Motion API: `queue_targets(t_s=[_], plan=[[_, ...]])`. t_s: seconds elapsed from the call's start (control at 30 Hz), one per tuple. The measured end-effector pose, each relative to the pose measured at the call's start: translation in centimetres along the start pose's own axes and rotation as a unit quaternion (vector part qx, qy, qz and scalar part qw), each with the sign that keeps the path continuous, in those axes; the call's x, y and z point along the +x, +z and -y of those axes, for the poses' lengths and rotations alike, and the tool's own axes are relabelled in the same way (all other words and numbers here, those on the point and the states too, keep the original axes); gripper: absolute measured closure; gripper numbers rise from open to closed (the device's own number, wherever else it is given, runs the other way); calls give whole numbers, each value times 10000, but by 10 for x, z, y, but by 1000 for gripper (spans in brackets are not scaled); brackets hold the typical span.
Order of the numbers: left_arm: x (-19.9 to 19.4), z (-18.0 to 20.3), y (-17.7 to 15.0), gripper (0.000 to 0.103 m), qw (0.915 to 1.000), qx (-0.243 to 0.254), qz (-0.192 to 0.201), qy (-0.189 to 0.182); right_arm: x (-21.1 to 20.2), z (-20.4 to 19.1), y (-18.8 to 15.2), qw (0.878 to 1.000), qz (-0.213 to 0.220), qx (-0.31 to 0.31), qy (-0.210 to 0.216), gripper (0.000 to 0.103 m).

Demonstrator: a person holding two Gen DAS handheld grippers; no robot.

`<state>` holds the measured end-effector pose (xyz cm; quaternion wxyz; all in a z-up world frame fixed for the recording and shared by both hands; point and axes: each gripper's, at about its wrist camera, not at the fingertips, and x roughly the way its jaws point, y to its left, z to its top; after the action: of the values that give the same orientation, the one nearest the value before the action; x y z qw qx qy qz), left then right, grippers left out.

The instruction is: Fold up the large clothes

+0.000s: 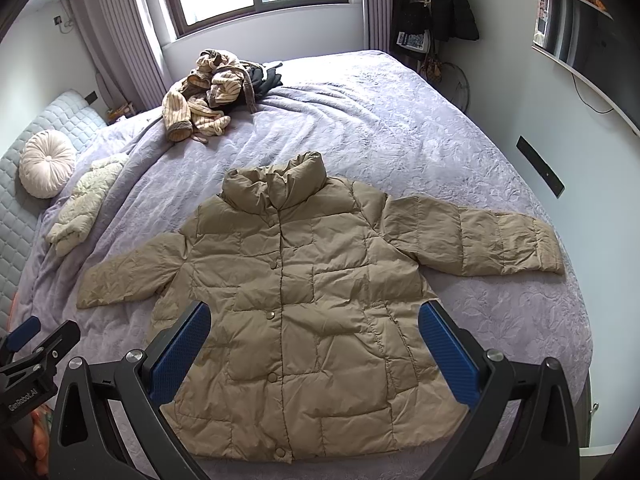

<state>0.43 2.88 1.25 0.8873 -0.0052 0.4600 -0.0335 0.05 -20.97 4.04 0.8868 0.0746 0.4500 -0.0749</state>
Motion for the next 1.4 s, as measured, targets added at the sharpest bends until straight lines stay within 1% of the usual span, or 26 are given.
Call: queue_targets(t_s=[0.47,1.4], plan=[[0,1,0,0,10000,2,0,-2,-2,-1,1,10000,-3,20,11,0],[-1,-13,-6,0,10000,-40,-21,23,0,-2,-1,10000,-37,31,20,0]])
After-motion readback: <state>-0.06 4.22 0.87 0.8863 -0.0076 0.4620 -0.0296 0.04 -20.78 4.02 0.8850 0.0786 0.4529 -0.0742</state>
